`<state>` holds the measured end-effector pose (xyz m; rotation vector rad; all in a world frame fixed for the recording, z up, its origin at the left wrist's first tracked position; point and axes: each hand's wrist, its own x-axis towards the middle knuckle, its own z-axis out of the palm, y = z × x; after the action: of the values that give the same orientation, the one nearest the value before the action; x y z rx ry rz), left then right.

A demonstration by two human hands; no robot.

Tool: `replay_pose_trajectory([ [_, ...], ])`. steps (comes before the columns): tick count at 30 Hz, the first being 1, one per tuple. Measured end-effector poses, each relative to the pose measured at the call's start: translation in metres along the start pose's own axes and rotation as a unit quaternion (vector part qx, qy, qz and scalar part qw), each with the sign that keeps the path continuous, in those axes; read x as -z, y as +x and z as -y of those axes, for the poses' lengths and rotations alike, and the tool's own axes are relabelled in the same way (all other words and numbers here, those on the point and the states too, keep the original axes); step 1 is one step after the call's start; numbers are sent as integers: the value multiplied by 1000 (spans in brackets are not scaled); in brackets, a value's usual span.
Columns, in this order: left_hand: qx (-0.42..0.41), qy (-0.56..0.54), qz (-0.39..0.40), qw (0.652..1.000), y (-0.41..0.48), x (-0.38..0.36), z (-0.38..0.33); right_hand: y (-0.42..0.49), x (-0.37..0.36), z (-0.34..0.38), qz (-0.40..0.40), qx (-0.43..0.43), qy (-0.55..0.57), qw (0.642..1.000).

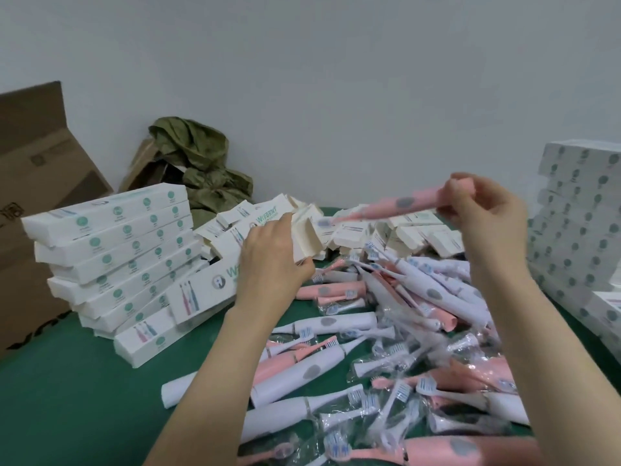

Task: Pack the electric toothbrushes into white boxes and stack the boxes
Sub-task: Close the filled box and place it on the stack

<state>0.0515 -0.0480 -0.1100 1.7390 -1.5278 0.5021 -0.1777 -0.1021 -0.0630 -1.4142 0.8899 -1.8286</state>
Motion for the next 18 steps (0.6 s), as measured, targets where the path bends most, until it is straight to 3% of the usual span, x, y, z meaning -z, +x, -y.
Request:
replay_pose_trajectory([
  [2,12,45,3,999,1,-2,-1,3,1,11,-37,-1,64,997],
  [4,19,66,6,998,2,-2,-3,1,-3,17,-24,-9,89,996],
  [11,34,13,-16,999,-5,4,-5,-20,-29,18,19,59,-91,994],
  [16,7,-74,-9,997,-11,1,-12,-37,-45,3,100,53,-110,988],
  [18,1,-87,-20,996,-12,4,-12,-42,-51,-1,76,46,-72,993],
])
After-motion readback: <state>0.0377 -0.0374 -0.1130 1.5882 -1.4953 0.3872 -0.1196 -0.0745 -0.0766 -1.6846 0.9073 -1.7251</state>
